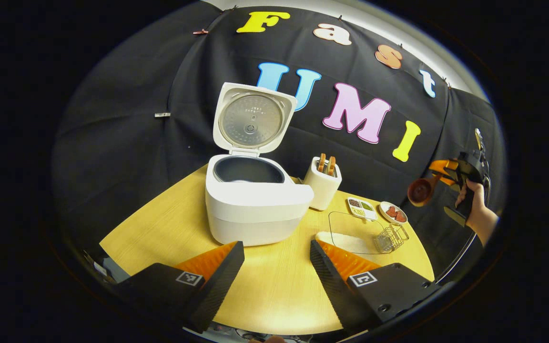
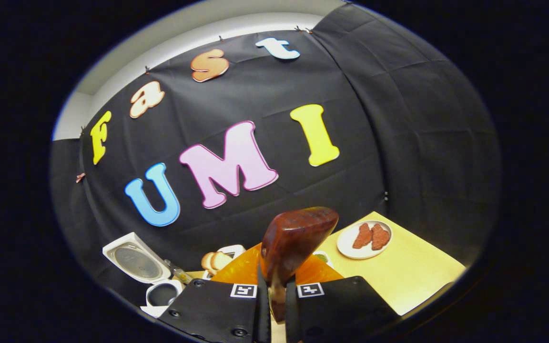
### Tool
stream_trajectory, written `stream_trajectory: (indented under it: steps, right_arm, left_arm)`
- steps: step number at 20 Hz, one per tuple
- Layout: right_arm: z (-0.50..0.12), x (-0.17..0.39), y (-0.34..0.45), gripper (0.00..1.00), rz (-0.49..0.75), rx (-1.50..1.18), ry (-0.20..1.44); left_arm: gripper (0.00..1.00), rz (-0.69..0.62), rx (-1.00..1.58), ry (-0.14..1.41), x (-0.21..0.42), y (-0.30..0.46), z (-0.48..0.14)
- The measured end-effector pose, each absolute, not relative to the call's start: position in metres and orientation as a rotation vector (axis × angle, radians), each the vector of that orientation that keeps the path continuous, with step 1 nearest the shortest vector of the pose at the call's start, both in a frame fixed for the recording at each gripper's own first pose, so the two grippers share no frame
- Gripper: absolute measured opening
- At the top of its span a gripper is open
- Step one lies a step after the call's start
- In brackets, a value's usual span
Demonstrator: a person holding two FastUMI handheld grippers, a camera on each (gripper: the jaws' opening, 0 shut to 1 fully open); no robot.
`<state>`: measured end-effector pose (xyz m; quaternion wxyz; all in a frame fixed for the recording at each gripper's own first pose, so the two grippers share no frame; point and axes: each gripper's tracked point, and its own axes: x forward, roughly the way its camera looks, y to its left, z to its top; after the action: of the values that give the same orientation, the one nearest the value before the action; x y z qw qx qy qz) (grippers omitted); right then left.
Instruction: Close the left gripper, press the button to open the rice cooker; take a wooden spoon from the chopstick holder with the right hand, scoop a spoonful of rice and pour it into the rice cooker, then put the wooden spoon back into the chopstick holder.
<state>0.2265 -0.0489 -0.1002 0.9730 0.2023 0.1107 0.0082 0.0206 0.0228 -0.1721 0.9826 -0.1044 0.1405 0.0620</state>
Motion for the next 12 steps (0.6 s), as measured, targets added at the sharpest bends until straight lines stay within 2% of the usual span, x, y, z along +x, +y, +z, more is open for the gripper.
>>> stream_trajectory:
  steps: [5,12]
  right_arm:
    - [-0.171,0.238,-0.094,0.16,-0.031,0.420,0.340]
    - [-0.259,0.254,-0.111,0.16,-0.061,0.459,0.482]
  left_arm:
    - [0.98,0.174,-0.235,0.293,0.032,-0.007,-0.167]
    - [0.96,0.249,-0.273,0.309,0.039,-0.027,-0.159]
